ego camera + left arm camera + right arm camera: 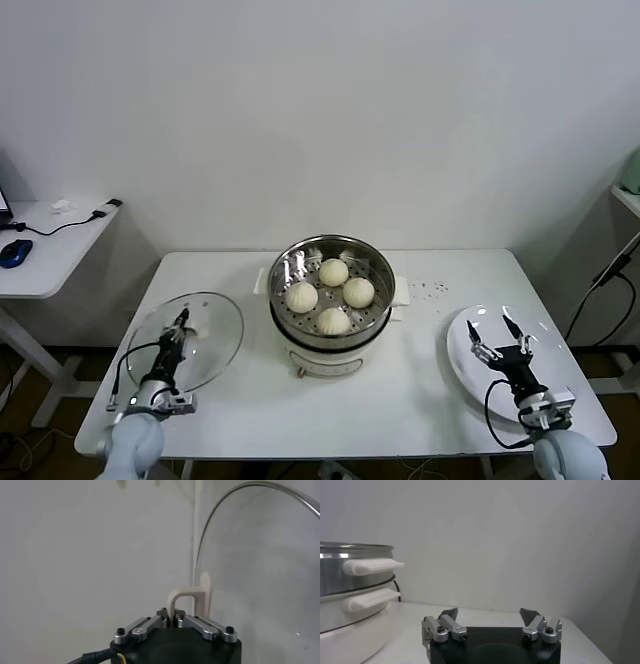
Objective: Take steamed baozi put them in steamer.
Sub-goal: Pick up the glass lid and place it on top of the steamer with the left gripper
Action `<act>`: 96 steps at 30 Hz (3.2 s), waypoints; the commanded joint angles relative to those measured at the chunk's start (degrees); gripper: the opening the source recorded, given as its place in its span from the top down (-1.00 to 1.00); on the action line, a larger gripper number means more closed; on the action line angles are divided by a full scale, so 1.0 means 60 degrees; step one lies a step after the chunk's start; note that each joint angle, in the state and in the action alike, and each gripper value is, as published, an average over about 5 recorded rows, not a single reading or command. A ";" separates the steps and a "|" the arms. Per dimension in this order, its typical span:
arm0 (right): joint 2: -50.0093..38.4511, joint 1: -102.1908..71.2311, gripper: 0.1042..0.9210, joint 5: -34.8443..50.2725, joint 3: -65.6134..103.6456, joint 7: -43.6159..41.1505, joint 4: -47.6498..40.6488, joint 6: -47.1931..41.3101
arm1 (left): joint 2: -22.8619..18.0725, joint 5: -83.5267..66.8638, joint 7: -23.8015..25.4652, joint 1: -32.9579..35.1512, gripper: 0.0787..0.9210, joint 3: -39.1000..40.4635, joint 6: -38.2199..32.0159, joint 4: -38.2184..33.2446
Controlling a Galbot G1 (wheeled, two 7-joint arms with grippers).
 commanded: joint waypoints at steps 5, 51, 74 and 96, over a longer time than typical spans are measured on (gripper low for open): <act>-0.0047 0.0456 -0.76 -0.0038 0.0088 0.0055 -0.0395 -0.0010 | 0.1773 -0.1196 0.0316 0.3238 0.83 0.0374 0.4692 -0.5818; -0.0315 0.1273 -0.76 -0.0757 -0.0159 0.0135 -0.1385 0.0196 | -0.2180 0.2648 0.4557 -0.3691 0.83 0.8782 0.8880 -0.2153; -0.0163 0.1290 -0.76 -0.0848 -0.0175 0.0105 -0.1435 0.0226 | -0.2225 0.2189 0.4018 -0.3776 0.83 0.8432 0.8880 -0.1014; -0.0079 0.1332 -0.76 -0.0953 -0.0121 0.0039 -0.1529 0.0267 | -0.2116 0.2060 0.4676 -0.3805 0.83 0.8386 0.8880 -0.1078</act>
